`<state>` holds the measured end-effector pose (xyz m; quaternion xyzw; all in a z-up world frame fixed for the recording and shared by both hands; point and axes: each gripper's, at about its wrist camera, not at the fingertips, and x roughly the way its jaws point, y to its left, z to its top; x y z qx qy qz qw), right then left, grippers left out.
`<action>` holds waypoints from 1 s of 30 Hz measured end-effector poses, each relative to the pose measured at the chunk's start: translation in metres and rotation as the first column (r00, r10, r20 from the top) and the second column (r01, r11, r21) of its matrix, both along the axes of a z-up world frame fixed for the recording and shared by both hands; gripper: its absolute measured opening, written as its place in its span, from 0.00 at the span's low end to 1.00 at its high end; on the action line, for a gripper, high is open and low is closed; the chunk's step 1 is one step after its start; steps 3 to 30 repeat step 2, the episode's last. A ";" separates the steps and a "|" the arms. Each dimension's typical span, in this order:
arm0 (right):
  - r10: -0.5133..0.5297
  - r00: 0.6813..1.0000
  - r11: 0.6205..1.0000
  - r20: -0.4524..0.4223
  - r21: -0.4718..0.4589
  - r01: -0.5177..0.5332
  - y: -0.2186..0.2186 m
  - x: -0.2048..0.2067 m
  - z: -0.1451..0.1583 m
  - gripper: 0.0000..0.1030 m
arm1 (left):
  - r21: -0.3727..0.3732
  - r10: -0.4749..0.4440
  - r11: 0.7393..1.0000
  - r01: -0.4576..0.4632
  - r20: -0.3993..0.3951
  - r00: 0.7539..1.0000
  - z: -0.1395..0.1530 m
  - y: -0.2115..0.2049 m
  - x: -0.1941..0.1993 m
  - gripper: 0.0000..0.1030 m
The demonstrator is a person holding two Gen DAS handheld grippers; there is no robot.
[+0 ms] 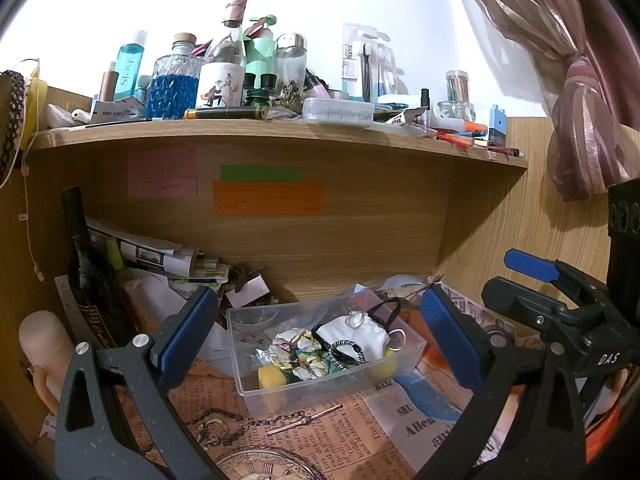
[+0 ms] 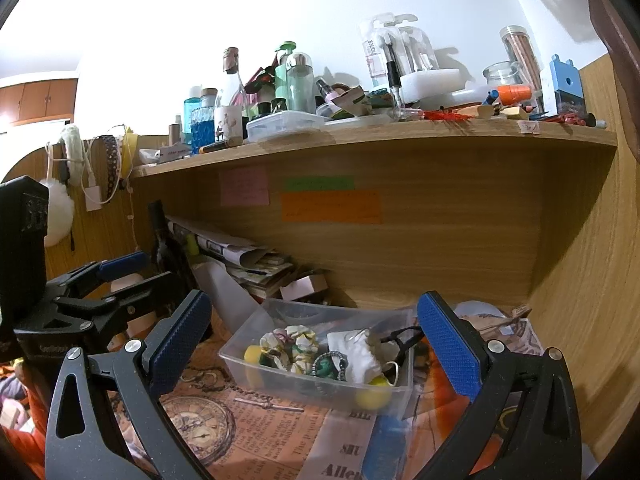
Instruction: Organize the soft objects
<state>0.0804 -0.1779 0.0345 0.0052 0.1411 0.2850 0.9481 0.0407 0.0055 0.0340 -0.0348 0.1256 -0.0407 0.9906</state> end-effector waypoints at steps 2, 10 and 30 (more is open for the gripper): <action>0.000 1.000 1.000 -0.003 -0.002 0.000 0.001 0.001 -0.001 1.00 | -0.002 0.001 1.000 -0.001 -0.001 1.000 0.000 0.000 0.000 1.00; 0.000 1.000 1.000 -0.003 -0.002 0.000 0.001 0.001 -0.001 1.00 | -0.002 0.001 1.000 -0.001 -0.001 1.000 0.000 0.000 0.000 1.00; 0.000 1.000 1.000 -0.003 -0.002 0.000 0.001 0.001 -0.001 1.00 | -0.002 0.001 1.000 -0.001 -0.001 1.000 0.000 0.000 0.000 1.00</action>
